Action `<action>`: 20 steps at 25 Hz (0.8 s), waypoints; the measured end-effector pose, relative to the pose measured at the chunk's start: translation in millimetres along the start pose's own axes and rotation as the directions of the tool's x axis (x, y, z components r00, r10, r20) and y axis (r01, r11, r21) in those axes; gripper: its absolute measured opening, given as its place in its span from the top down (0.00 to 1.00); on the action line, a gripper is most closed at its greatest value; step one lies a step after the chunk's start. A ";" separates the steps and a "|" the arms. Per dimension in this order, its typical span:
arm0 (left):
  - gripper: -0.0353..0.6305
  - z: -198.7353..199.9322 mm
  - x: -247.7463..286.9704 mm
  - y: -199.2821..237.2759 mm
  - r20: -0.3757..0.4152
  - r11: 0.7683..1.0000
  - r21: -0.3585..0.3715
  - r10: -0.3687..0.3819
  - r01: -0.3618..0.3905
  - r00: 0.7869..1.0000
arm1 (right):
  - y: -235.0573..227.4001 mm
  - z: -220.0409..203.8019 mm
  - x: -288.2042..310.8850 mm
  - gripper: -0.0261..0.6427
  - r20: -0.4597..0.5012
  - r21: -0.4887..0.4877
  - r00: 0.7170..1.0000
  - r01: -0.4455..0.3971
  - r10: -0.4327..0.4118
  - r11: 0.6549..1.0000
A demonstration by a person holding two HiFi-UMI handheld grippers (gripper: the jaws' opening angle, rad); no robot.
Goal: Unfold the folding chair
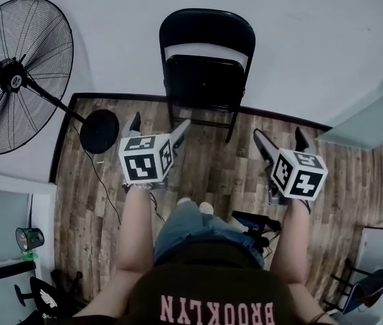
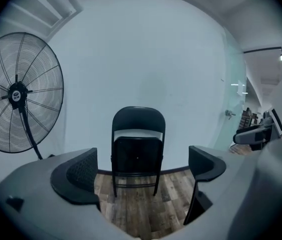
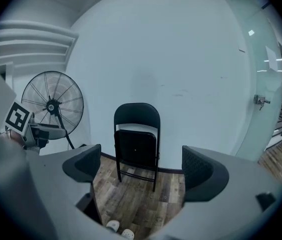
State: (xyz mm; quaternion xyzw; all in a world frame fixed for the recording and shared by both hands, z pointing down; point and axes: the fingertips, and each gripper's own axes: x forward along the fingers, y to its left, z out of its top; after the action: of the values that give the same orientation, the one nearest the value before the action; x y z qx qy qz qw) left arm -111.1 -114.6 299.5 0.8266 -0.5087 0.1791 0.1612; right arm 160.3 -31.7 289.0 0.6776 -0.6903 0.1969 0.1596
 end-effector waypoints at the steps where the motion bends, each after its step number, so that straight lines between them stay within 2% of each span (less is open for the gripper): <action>1: 0.09 -0.3 5.9 -3.1 -0.003 1.000 -0.002 -0.006 0.006 1.000 | -5.0 -1.5 2.5 0.20 -0.004 0.002 1.000 0.005 -0.005 1.000; 6: 0.09 -7.2 29.8 -12.9 -0.047 0.999 0.027 -0.028 0.030 0.999 | -21.5 -7.8 13.3 0.20 -0.018 0.025 0.999 0.028 -0.028 0.999; 14: 0.09 19.9 74.5 -5.6 -0.028 0.999 0.025 -0.028 0.029 0.999 | -41.7 14.6 47.9 0.20 0.008 0.045 0.999 0.053 -0.054 0.998; 20: 0.09 39.6 122.7 4.6 -0.023 1.000 -0.002 -0.027 0.027 0.999 | -53.9 39.0 92.3 0.20 0.007 0.028 0.999 0.046 -0.046 0.999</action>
State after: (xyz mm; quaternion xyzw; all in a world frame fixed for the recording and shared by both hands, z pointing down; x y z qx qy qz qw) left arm -58.6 -230.4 321.3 0.8310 -0.4958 0.1860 0.1701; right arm 213.0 -131.5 303.0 0.6963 -0.6723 0.2004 0.1520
